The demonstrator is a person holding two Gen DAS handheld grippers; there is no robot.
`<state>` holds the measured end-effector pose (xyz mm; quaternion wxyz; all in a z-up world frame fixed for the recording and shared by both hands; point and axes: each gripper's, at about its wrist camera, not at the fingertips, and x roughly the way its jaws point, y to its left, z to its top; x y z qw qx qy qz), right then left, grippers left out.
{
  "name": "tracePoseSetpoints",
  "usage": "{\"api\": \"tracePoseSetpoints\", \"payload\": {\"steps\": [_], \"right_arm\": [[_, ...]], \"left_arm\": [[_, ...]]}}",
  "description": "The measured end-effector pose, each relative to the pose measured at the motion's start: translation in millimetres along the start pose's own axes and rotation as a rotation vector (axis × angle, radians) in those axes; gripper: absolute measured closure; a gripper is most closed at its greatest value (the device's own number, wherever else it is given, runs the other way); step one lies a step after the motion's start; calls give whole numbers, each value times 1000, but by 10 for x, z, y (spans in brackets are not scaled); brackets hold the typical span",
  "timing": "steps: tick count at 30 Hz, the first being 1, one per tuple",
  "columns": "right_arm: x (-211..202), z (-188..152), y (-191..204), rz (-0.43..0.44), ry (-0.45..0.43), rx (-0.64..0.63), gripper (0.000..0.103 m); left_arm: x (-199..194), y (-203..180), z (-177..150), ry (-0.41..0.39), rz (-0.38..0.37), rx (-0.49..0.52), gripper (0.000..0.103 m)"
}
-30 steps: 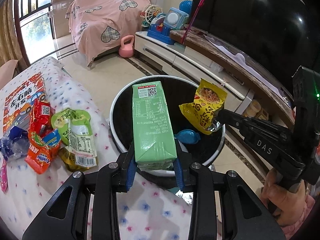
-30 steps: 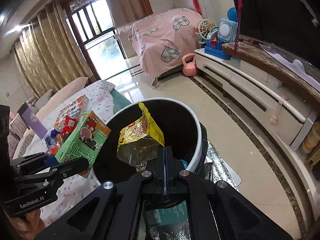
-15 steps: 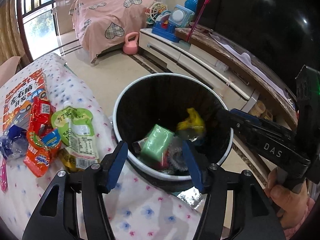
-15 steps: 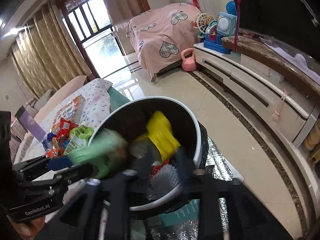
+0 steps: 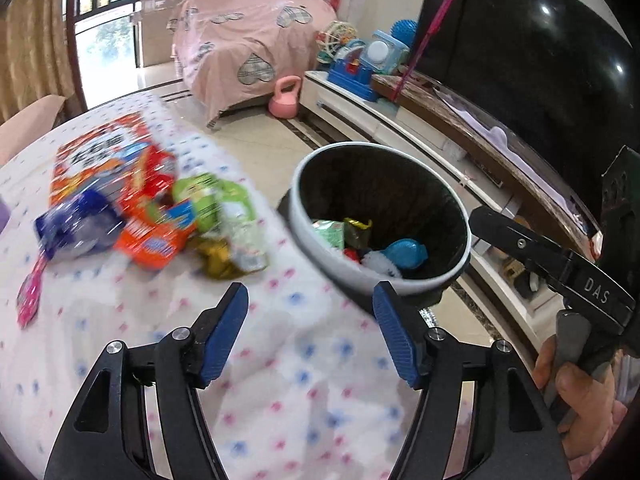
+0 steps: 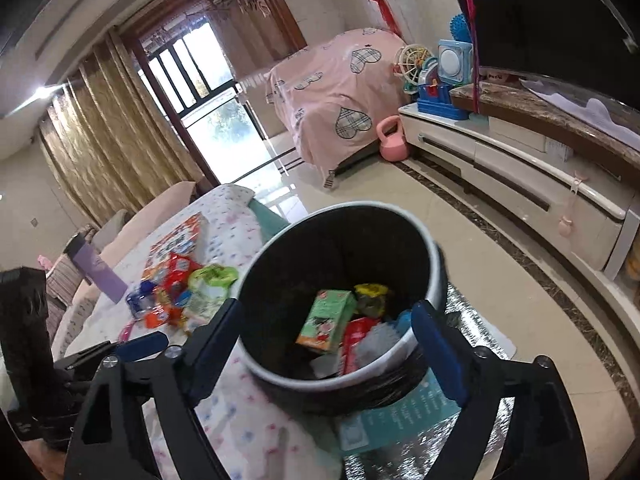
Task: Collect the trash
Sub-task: 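Move both open tools back over the table toward the remaining snacks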
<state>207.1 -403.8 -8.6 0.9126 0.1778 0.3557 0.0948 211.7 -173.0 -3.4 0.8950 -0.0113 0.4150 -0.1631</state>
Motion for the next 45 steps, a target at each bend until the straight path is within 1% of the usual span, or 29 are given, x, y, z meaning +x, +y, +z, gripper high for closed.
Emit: {"api": "tracePoseSetpoints", "payload": {"steps": [2,3,7,14,20,23,30,34,45], "right_arm": [[-16,-77,103,15,1,-4,9],[-16,-124,164,23,5,-10,8],[10,-274,373,55,27,-25,7],[171,-523,752,109,84,-56,7],[275,-648,1065,138,114,-106,7],[347,-678,1221,151,128,-131,7],[485,-720,1523,177,147,-196,7],[567,-675,1640,187,150,-220,7],[839,-447,1845,192,146,-283,7]], "left_arm": [[-83,108,-86,-7,14,-21,35],[-129,177,-137,-10,19,-36,34],[-258,444,-314,-12,36,-98,33],[-402,914,-597,-4,73,-200,33],[-492,1270,-788,1,99,-272,33],[-530,1393,-828,-2,111,-289,33],[-564,1635,-824,-4,135,-316,33],[-564,1784,-777,-2,161,-324,33],[-446,2252,-461,-5,246,-328,33]]}}
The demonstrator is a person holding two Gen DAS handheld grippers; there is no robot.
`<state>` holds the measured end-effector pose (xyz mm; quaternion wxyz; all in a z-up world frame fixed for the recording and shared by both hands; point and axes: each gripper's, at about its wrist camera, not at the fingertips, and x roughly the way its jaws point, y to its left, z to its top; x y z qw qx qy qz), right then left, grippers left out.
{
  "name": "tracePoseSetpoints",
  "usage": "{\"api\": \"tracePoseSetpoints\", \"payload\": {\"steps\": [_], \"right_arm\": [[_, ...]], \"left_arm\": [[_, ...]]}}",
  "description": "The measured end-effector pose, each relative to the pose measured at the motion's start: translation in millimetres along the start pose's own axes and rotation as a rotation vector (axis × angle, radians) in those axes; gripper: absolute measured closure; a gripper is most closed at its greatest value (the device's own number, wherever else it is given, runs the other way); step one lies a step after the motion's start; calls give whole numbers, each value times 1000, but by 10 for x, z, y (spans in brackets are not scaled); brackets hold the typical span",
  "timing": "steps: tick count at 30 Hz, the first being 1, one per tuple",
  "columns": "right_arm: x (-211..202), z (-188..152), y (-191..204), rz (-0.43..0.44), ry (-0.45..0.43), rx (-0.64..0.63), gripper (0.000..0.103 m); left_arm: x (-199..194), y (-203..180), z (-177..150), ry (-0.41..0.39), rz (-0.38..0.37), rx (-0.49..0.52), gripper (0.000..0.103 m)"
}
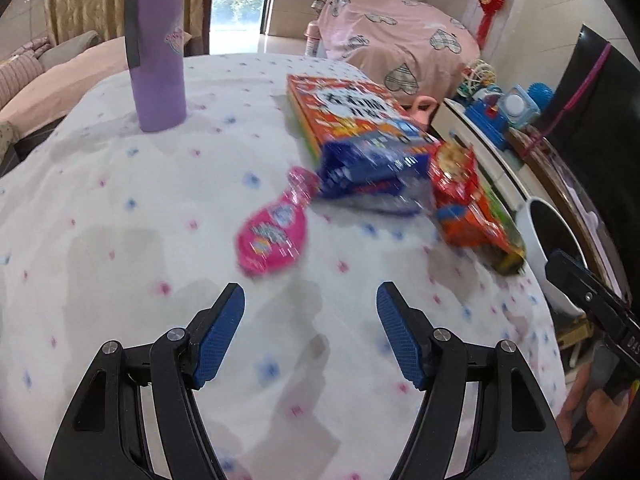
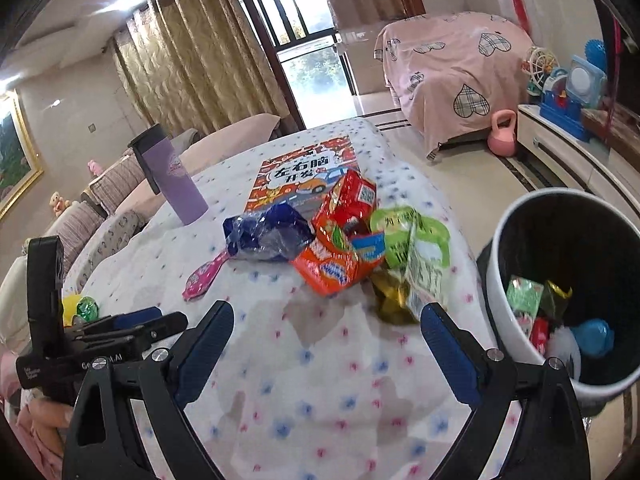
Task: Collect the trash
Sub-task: 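Move both open tools back over the table toward the remaining snacks, then grasp the pink AD bottle with the left tool while the right tool grasps the orange Oreo packet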
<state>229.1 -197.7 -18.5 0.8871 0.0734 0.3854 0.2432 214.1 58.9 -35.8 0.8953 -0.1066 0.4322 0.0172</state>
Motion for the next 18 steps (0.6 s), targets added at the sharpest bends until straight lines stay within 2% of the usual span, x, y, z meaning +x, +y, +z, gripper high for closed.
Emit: {"api": "tracePoseSetpoints", "payload": {"steps": [6,9,14,15,16,18], "right_arm": [[247,212,48,-8,13,-68,8],[380,284,41,-11,30,-78,9],[595,350,22,-32,72,-97,33],[639,349,22,-42,84,-105,35],[688,344,25,-50,97,-113,42],[762,321,29,-66,123,-124,60]], "left_arm": [[251,69,238,20,38,31,32],[387,77,312,41,41,53,27],[554,69,325,67,64,100,27],[583,65,316,74,66,112,30],[605,68,302,75,70,120,34],[593,61,281,55,85,146,53]]}}
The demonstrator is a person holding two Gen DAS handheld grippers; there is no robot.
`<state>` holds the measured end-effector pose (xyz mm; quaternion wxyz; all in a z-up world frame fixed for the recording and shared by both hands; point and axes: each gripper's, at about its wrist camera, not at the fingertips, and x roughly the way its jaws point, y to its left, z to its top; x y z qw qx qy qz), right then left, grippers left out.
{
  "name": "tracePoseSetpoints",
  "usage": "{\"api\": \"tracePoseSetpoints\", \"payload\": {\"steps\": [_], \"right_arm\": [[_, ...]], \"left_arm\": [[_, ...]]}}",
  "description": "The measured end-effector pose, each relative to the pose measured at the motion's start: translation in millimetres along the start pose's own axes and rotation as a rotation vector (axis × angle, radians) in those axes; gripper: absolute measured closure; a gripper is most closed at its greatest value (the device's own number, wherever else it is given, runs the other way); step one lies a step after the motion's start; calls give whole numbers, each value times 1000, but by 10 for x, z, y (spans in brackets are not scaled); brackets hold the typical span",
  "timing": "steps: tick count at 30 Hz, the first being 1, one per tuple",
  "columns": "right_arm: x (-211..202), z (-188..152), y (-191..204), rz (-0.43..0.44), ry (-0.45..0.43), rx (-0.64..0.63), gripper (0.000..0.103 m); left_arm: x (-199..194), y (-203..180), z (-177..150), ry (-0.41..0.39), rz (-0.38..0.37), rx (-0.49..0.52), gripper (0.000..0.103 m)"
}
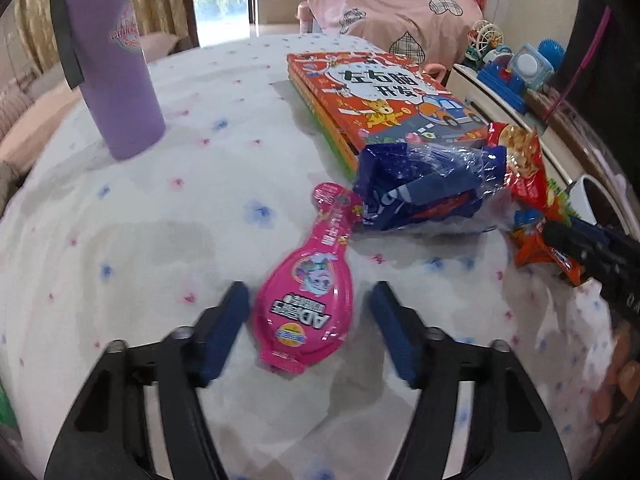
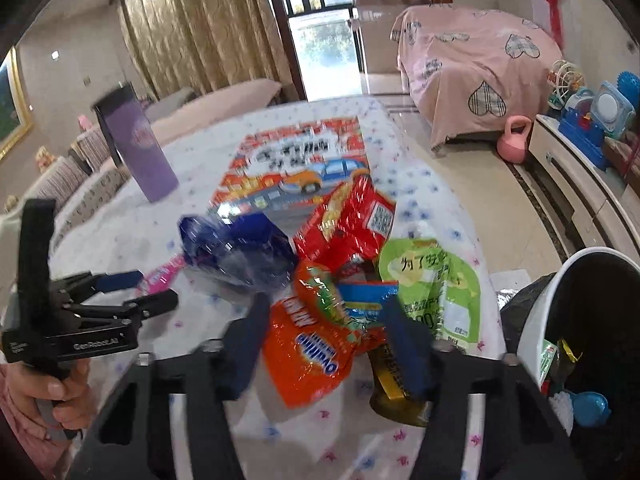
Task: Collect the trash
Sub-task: 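Grasp the pink AD bottle with the left tool while the right tool grasps the orange Oreo packet, then carry the pink bottle and orange packet over the bin and release both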
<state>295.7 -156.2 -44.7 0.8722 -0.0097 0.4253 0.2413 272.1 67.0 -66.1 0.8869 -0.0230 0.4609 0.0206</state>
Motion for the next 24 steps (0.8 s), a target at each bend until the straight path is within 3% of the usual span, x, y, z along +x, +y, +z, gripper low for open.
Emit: {"api": "tracePoseSetpoints", "payload": {"steps": [2,4,8,12,17,24], "right_arm": [[36,-19,37,-11,12,-14,85],[9,-28,85,-24,11,-22,95],[-133,-80,151,-4,-5,0,98],[-378,-229,194,43,-46,55,98],[-597,-468,194,83,-61,107,98],[-859,-668,78,86,-75,124,98]], "left_arm": [[-30,11,-13,-10,-19,10,56],[-59,51,-27,-12,-53,0,57],[-175,92,-78,-7,-114,-24,57],[-405,33,-212,-37,-129,-18,57],[-677,21,-447,-57,-163,-86,57],[-988,-402,-563,-97,-211,-62,57]]}}
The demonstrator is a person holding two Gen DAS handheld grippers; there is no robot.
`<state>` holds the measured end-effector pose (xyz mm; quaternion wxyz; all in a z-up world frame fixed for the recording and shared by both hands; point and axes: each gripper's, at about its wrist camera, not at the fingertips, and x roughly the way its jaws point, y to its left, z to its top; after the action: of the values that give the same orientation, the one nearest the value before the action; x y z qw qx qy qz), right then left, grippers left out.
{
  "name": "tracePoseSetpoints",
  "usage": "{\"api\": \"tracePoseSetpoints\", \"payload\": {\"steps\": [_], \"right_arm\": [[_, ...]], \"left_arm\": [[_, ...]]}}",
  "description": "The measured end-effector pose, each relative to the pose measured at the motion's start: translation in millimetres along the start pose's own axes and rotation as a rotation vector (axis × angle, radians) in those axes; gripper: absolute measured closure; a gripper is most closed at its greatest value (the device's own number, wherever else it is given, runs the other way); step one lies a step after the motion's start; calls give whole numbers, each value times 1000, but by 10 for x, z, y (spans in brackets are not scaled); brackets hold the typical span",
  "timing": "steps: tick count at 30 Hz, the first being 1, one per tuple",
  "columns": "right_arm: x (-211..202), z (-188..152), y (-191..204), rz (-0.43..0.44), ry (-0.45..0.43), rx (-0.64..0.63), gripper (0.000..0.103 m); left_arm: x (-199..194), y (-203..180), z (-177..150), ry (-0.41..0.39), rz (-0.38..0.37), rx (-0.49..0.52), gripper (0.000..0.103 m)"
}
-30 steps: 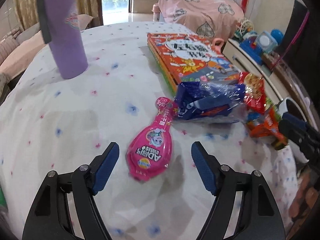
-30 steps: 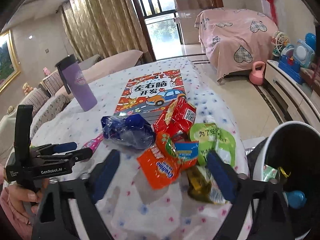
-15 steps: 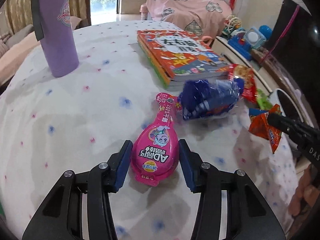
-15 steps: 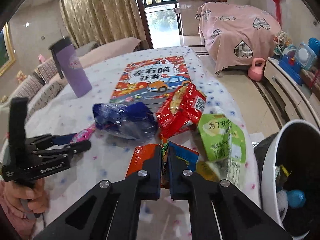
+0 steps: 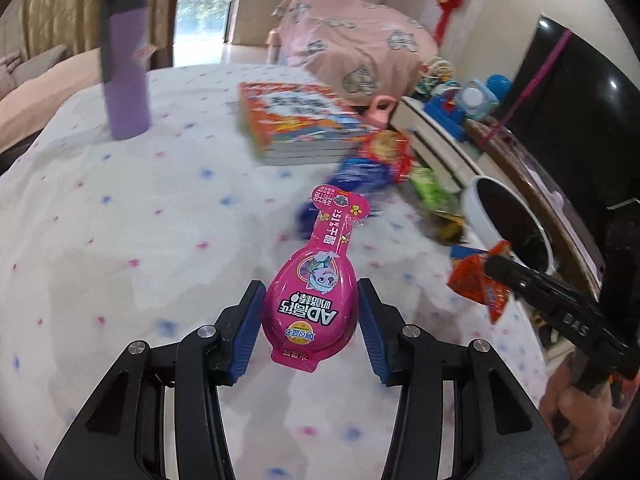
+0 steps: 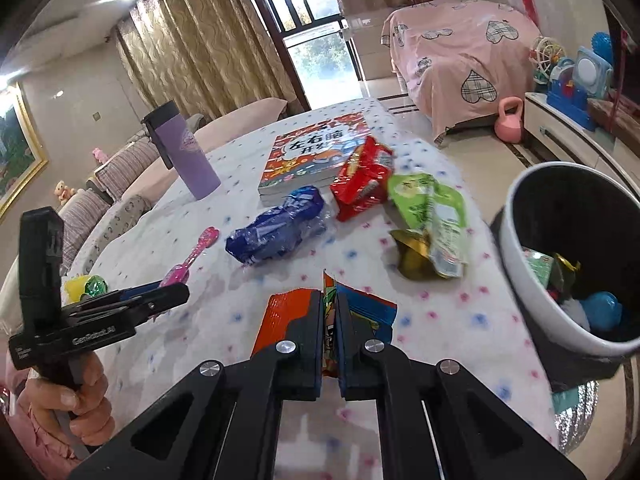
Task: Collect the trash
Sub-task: 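Carry the pink bottle and orange packet over the bin and release both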
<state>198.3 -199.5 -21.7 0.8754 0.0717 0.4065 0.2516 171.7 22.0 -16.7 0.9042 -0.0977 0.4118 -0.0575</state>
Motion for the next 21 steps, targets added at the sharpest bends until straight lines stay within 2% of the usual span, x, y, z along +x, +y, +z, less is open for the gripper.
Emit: {"api": "tracePoseSetpoints", "payload": {"steps": [10,21], "right_arm": [[-436,-6,-404,-49,-81,46,98],[-751,-10,-874,-110,-129,106,98]], "left_arm": [[36,-768,101,-11,-67,114,57],[160,-1285,184,3,-115,188,57]]}}
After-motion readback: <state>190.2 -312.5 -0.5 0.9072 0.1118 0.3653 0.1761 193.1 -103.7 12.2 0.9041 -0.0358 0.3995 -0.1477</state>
